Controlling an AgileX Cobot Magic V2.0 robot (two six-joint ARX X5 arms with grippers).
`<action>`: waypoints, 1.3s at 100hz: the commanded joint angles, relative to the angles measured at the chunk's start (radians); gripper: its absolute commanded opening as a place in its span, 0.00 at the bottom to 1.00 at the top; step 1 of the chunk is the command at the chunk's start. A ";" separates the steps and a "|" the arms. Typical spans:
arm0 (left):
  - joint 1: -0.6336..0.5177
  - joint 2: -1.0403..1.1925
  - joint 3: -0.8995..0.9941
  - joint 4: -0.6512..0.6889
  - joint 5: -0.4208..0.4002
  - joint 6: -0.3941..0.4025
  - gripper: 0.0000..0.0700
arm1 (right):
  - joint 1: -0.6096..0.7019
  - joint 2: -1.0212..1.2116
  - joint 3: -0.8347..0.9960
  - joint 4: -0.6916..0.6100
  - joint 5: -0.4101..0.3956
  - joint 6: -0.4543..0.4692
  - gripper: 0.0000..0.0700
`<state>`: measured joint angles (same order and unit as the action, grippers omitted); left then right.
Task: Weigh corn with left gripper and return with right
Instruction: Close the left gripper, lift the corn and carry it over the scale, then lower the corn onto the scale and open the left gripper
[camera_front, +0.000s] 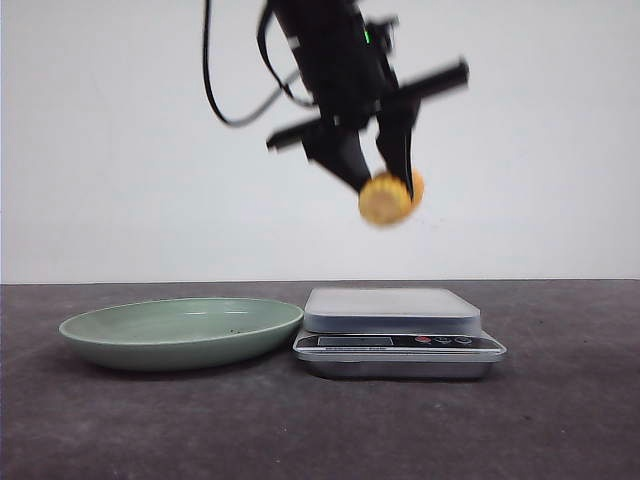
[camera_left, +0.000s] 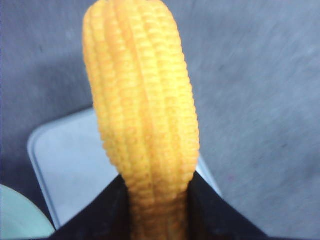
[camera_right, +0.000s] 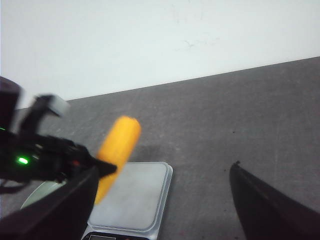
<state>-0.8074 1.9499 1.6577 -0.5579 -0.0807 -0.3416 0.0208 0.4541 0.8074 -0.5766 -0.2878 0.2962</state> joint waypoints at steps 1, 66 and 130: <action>-0.012 0.039 0.032 -0.001 -0.005 -0.007 0.01 | 0.003 0.007 0.019 0.006 -0.003 0.010 0.76; -0.010 0.119 0.032 -0.027 -0.029 0.006 0.00 | 0.003 0.007 0.019 -0.010 -0.001 -0.008 0.76; -0.011 0.119 0.032 -0.050 -0.027 -0.007 0.27 | 0.003 0.007 0.019 -0.024 -0.001 -0.009 0.76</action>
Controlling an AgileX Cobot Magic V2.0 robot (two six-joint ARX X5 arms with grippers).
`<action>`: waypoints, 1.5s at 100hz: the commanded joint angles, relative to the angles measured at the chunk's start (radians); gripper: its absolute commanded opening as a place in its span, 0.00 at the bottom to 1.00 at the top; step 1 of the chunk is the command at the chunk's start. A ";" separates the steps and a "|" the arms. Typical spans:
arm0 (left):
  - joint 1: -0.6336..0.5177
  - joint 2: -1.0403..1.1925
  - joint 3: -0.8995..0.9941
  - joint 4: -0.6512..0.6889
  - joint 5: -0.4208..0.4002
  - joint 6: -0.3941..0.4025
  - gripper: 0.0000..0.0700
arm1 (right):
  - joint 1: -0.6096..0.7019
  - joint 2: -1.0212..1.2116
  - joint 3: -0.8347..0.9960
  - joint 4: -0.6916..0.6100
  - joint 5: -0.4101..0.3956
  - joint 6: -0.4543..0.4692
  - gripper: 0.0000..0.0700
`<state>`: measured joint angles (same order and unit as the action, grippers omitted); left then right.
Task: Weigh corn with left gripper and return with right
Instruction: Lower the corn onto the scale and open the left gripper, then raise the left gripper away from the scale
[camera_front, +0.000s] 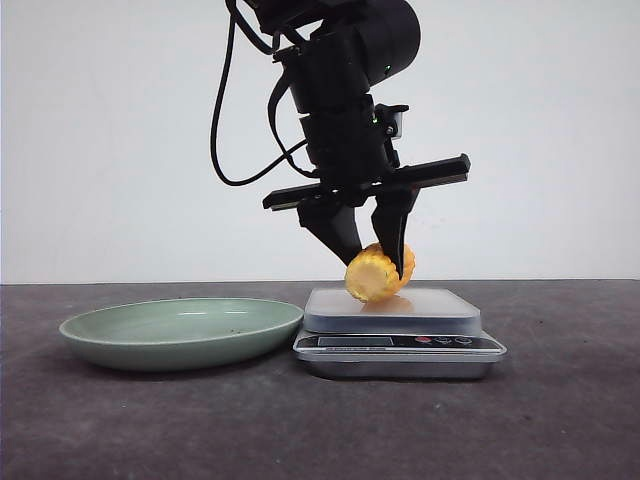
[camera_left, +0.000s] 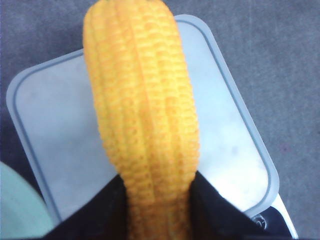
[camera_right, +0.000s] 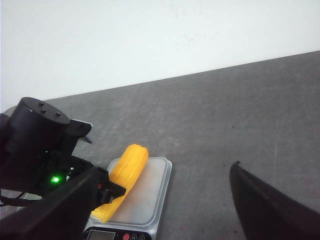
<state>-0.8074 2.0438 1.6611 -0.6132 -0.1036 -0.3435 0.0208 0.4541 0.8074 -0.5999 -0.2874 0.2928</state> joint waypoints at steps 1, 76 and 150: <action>-0.011 0.026 0.029 0.006 -0.005 -0.005 0.27 | 0.003 0.007 0.019 -0.001 -0.001 -0.005 0.76; -0.019 0.026 0.029 0.000 -0.005 -0.002 0.58 | 0.003 0.007 0.019 -0.008 0.000 -0.006 0.76; -0.020 -0.241 0.032 0.000 -0.062 0.111 0.75 | 0.003 0.007 0.019 -0.018 0.008 -0.020 0.76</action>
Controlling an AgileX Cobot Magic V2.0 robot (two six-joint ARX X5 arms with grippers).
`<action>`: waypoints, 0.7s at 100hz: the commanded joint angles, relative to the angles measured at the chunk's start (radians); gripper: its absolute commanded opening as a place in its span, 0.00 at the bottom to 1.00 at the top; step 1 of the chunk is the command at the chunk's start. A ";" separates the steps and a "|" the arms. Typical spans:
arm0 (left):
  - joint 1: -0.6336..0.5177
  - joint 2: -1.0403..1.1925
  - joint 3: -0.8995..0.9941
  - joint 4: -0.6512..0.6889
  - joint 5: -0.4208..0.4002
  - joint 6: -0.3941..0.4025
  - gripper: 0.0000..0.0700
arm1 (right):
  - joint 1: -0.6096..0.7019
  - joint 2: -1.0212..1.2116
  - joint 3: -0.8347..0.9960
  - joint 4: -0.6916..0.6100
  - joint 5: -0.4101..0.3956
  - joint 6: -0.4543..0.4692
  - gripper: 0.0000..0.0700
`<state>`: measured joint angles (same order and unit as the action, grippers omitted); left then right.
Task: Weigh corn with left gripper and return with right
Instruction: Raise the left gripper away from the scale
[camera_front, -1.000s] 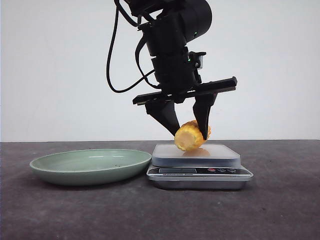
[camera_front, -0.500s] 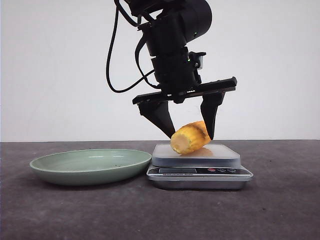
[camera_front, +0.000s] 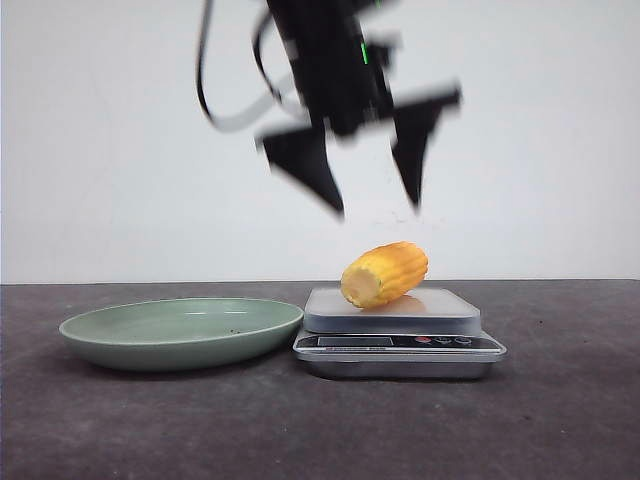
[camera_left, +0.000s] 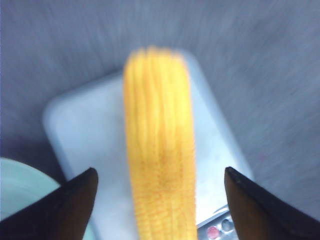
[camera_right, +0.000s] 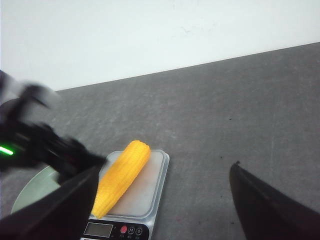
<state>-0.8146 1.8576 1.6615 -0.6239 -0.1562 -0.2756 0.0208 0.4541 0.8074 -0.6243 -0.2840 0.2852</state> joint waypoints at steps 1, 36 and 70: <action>-0.012 -0.066 0.032 0.010 -0.009 0.046 0.75 | 0.003 0.007 0.019 0.006 0.004 -0.012 0.76; -0.040 -0.525 0.032 -0.136 -0.066 0.111 0.75 | 0.014 0.018 0.019 0.013 -0.016 -0.005 0.76; -0.082 -0.938 0.031 -0.354 -0.152 0.098 0.75 | 0.060 0.048 0.019 0.082 -0.032 -0.004 0.79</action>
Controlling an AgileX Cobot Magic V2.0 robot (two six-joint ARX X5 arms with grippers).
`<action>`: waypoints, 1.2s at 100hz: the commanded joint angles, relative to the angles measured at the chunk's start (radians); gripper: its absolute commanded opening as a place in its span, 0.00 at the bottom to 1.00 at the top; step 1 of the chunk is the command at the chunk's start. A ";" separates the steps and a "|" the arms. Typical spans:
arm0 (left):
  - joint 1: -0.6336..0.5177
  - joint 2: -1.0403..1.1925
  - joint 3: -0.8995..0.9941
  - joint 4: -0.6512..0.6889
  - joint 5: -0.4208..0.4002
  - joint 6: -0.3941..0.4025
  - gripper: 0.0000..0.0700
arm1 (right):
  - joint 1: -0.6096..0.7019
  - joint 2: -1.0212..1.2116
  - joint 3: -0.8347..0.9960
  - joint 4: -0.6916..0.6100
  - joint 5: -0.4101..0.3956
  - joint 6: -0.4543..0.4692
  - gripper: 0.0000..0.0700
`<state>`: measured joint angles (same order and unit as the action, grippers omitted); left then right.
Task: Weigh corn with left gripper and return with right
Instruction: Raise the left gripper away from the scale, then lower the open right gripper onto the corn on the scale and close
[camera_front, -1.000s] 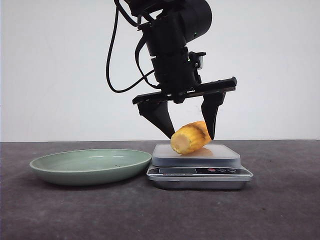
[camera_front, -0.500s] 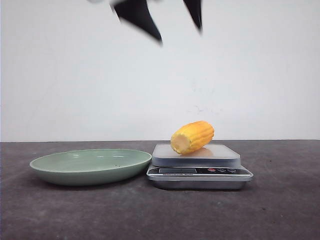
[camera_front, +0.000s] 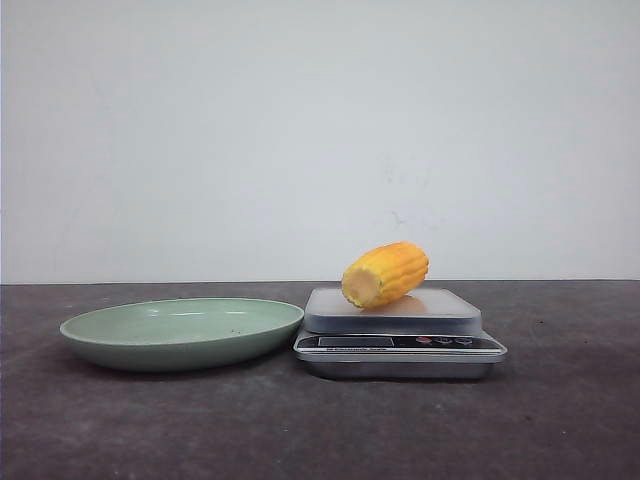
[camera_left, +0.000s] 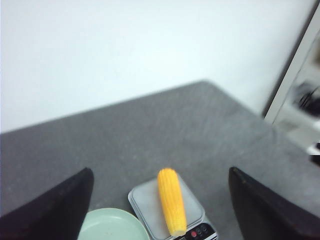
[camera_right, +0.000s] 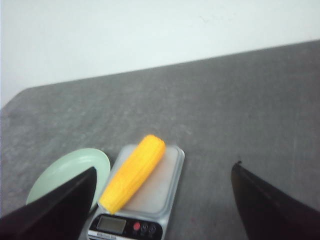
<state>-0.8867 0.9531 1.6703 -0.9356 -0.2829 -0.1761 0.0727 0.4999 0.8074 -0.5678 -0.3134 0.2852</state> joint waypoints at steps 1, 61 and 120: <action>-0.010 -0.043 0.023 -0.051 -0.032 -0.003 0.75 | 0.010 0.003 0.019 0.029 -0.002 -0.003 0.79; -0.010 -0.484 -0.448 -0.187 -0.117 -0.238 0.75 | 0.377 0.434 0.233 0.152 0.134 0.011 0.79; -0.010 -0.549 -0.612 -0.104 -0.113 -0.285 0.75 | 0.571 1.096 0.436 0.167 0.371 0.095 0.90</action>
<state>-0.8867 0.4042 1.0477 -1.0519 -0.3939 -0.4633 0.6361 1.5581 1.2232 -0.4072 0.0498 0.3424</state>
